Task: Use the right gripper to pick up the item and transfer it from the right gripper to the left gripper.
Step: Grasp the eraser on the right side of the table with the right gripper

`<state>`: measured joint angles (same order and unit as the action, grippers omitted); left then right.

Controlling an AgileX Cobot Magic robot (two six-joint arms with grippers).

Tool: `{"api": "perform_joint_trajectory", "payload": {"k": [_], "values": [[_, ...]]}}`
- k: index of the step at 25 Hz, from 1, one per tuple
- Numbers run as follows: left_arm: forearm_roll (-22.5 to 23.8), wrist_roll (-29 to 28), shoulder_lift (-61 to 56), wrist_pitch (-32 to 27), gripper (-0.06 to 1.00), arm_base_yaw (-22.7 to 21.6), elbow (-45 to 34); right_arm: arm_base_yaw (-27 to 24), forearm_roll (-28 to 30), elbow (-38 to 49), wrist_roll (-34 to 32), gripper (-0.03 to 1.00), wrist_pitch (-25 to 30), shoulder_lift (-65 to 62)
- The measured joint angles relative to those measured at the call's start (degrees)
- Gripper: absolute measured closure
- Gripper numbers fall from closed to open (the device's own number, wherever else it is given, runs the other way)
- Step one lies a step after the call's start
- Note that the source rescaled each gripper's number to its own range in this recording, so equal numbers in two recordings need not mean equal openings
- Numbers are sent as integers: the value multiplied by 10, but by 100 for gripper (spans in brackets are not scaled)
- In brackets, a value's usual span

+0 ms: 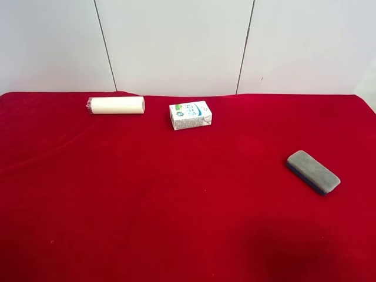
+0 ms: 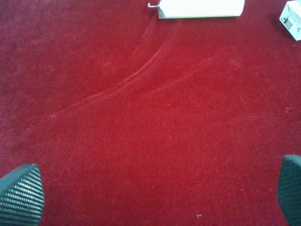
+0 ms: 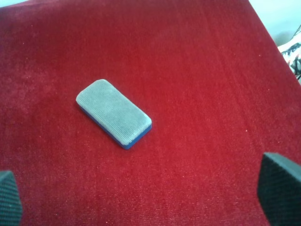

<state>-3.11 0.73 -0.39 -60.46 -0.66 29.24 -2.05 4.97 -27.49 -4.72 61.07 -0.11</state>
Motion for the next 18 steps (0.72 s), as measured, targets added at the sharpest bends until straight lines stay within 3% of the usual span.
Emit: {"api": "perform_joint_trajectory", "payload": {"k": [18], "values": [[0, 0, 0, 0, -6, 0, 0, 0, 0, 0, 0, -3, 0, 0]]}}
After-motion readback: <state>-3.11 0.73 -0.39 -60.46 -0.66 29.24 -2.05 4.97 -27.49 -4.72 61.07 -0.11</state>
